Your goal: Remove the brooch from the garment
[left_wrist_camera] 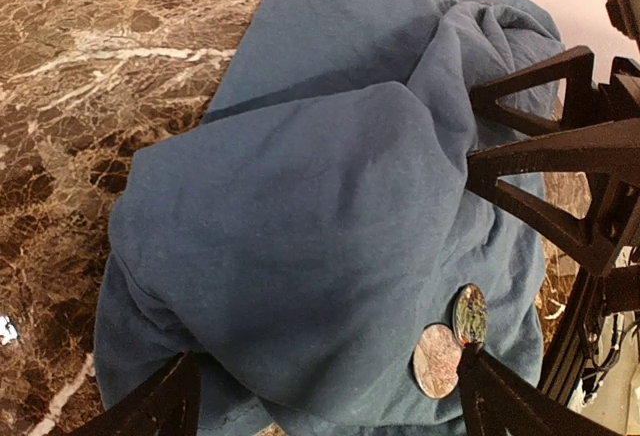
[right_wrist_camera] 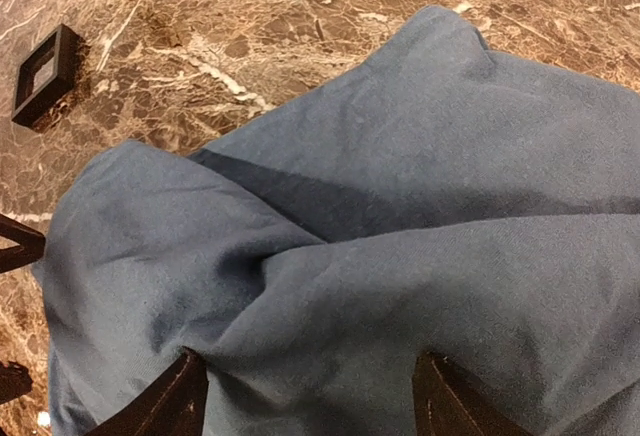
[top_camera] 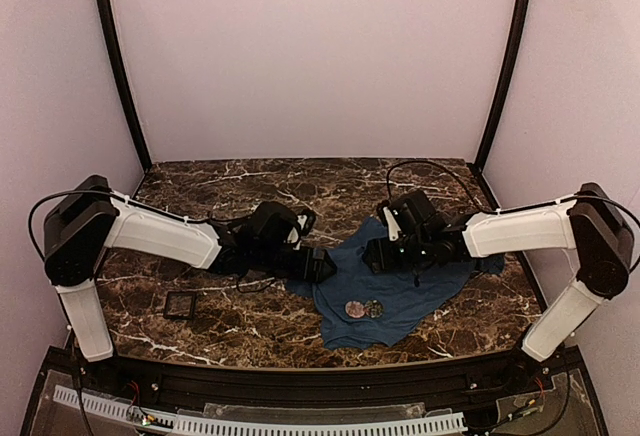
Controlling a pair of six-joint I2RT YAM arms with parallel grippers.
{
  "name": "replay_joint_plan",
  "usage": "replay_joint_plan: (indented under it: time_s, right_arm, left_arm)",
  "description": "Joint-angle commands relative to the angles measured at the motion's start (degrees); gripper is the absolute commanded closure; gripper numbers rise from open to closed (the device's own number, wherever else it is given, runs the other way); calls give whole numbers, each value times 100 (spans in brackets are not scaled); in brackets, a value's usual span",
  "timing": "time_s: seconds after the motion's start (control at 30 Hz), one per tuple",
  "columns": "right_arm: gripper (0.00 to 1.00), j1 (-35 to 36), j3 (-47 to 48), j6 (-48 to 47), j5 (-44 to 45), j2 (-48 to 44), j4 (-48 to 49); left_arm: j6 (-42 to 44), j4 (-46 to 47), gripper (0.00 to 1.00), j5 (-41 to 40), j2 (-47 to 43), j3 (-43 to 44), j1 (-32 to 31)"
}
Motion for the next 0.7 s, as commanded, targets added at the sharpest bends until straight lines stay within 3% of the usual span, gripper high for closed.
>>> replay_joint_plan:
  time_s: [0.0, 0.1, 0.23, 0.43, 0.53, 0.67]
  right_arm:
    - [35, 74, 128, 146, 177, 313, 422]
    - [50, 79, 142, 221, 50, 477, 625]
    - [71, 87, 210, 304, -64, 614, 727]
    - [88, 88, 218, 349, -143, 715, 978]
    - [86, 87, 261, 360, -166, 784, 972]
    - [65, 88, 347, 344, 7, 915, 786]
  left_arm:
    - [-190, -247, 18, -388, 162, 194, -1]
    - [-226, -506, 30, -579, 334, 379, 2]
    - [-310, -702, 38, -665, 519, 577, 6]
    - [-396, -524, 51, -656, 628, 605, 55]
    - [-426, -488, 65, -585, 682, 604, 110]
    - [-409, -196, 88, -495, 673, 573, 158]
